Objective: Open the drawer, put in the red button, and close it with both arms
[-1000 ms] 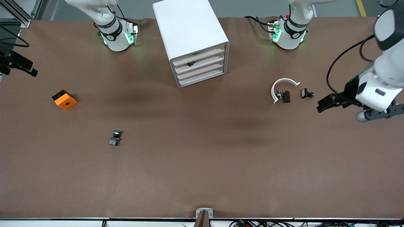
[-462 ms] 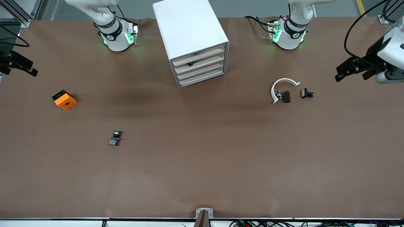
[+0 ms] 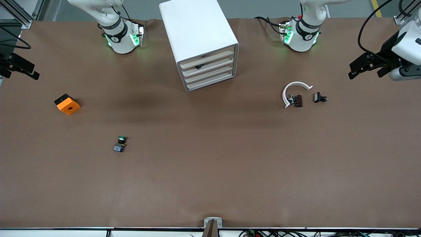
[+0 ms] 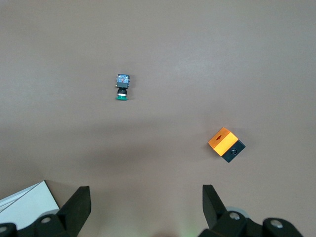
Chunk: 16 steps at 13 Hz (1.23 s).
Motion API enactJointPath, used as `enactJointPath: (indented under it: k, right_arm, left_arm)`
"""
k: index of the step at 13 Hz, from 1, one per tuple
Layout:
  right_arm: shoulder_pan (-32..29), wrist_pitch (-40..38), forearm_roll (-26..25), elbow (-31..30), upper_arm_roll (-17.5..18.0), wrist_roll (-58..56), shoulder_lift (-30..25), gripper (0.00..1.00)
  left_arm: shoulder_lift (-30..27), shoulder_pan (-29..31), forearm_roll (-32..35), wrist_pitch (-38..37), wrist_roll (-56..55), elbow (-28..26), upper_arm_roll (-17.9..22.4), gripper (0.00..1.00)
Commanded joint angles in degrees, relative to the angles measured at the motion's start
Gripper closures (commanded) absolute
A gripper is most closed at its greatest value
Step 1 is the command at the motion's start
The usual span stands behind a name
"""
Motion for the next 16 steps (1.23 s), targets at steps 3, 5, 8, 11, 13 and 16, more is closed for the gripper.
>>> enactJointPath:
  k: [3, 5, 8, 11, 13, 16]
  right_arm:
    - [0.5, 0.1, 0.6, -1.4, -0.1, 1.0, -1.7, 0.0]
    - [0.5, 0.1, 0.6, -1.4, -0.1, 1.0, -1.7, 0.0]
    - [0.5, 0.4, 0.6, -1.4, 0.0, 1.0, -1.7, 0.0]
    - [0.6, 0.6, 0.6, -1.4, 0.0, 1.0, -1.7, 0.0]
    - [0.6, 0.5, 0.6, -1.4, 0.0, 1.0, -1.7, 0.0]
    - [0.6, 0.6, 0.6, -1.3, 0.1, 0.9, -1.7, 0.0]
  left_arm:
    - [-2.0, -0.1, 3.6, -1.6, 0.9, -0.5, -0.2, 0.0]
    - [-2.8, -0.1, 3.6, -2.9, 0.9, -0.2, -0.1, 0.0]
    - [-3.0, -0.2, 3.5, -3.2, 1.4, -0.1, -0.2, 0.0]
    - [-3.5, -0.2, 3.4, -3.8, 4.4, -0.3, -0.3, 0.0]
    - [-3.4, -0.2, 3.2, -3.8, 4.5, 0.1, -0.3, 0.0]
    - [-3.1, -0.2, 2.9, -4.0, 4.6, 1.1, 0.0, 0.0]
